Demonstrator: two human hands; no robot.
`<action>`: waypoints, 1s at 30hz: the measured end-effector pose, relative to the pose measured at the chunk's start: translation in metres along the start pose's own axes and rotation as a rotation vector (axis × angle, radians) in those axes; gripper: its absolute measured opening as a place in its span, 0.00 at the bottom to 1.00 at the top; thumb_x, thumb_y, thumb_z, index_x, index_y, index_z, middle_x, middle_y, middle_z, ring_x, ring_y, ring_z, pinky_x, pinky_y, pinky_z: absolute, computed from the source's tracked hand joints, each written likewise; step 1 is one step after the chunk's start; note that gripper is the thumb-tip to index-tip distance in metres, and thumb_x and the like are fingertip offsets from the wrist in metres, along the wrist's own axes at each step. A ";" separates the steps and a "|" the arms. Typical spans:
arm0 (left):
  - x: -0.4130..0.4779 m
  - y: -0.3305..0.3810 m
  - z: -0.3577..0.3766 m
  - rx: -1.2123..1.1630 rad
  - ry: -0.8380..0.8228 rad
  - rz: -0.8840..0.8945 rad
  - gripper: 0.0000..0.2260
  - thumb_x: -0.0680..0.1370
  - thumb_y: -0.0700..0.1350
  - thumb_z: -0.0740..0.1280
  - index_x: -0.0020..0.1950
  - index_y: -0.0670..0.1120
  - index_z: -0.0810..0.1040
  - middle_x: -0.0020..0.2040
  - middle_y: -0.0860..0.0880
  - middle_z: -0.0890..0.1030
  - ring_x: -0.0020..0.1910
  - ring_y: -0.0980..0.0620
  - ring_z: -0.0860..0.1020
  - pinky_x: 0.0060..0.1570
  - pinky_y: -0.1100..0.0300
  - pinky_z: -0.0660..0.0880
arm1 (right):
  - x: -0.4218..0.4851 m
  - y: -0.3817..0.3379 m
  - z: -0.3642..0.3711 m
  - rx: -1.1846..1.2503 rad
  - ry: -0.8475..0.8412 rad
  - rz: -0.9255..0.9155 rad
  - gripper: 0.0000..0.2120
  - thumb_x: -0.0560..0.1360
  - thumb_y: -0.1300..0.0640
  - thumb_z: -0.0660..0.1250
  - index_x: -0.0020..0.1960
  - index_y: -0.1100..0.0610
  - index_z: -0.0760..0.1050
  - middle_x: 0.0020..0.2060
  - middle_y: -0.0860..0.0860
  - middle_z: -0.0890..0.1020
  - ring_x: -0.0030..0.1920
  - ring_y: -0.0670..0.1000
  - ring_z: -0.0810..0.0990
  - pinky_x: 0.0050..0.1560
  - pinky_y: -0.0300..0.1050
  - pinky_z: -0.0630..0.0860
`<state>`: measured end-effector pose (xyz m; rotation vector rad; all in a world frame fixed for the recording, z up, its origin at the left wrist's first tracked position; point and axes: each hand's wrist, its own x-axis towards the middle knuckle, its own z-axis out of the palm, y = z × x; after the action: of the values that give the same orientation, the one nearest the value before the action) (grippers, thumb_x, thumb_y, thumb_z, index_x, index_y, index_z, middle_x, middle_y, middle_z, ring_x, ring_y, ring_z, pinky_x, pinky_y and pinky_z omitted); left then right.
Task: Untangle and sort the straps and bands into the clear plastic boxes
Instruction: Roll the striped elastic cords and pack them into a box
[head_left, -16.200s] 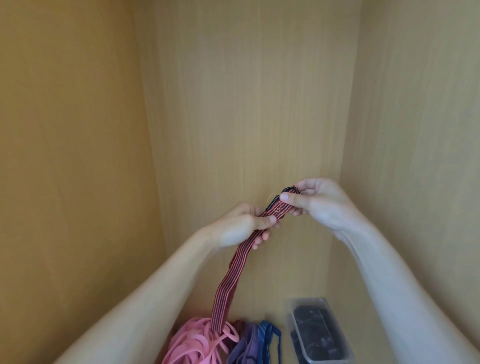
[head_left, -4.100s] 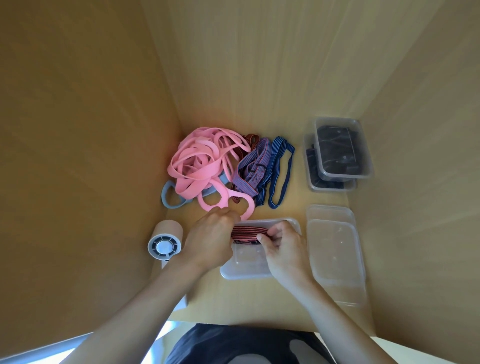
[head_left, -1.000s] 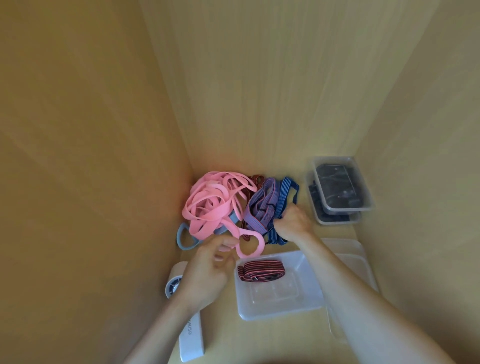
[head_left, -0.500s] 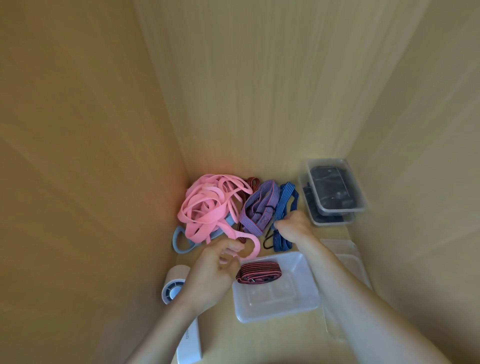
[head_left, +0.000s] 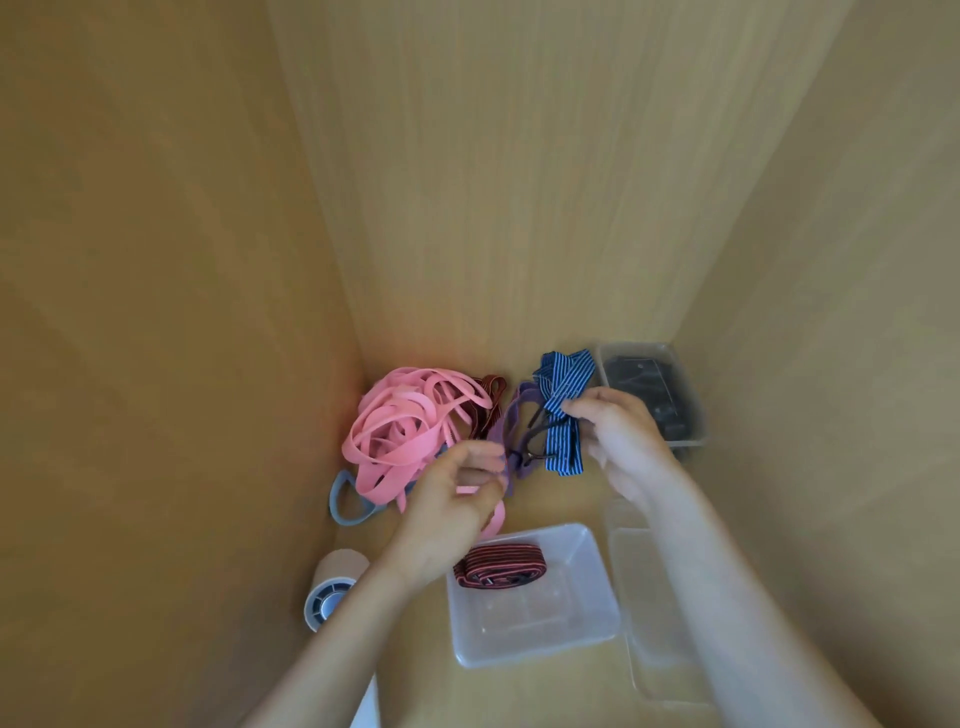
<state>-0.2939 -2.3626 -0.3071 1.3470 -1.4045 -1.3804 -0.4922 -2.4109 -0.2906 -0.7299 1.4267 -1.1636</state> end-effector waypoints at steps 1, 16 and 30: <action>0.003 0.007 0.002 -0.049 0.011 0.005 0.13 0.79 0.35 0.69 0.61 0.47 0.78 0.55 0.49 0.82 0.46 0.61 0.80 0.48 0.66 0.75 | -0.006 -0.005 0.002 0.043 -0.027 -0.016 0.12 0.76 0.69 0.66 0.37 0.59 0.72 0.40 0.58 0.83 0.41 0.55 0.82 0.48 0.53 0.79; 0.028 0.059 0.007 -0.139 -0.076 0.155 0.13 0.77 0.31 0.68 0.60 0.42 0.78 0.53 0.47 0.84 0.46 0.55 0.82 0.39 0.60 0.80 | -0.043 -0.028 0.021 0.215 -0.126 -0.216 0.08 0.79 0.66 0.65 0.43 0.58 0.78 0.43 0.54 0.86 0.43 0.52 0.85 0.41 0.43 0.80; 0.034 0.074 -0.014 -0.274 -0.068 0.103 0.18 0.72 0.43 0.60 0.55 0.43 0.85 0.44 0.37 0.79 0.36 0.46 0.68 0.34 0.54 0.63 | -0.042 -0.046 -0.006 -0.442 0.193 -0.668 0.09 0.76 0.64 0.70 0.43 0.51 0.79 0.37 0.45 0.81 0.36 0.43 0.77 0.40 0.35 0.71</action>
<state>-0.2993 -2.4084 -0.2388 1.0461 -1.2565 -1.4995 -0.4969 -2.3865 -0.2337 -1.5201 1.6837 -1.4583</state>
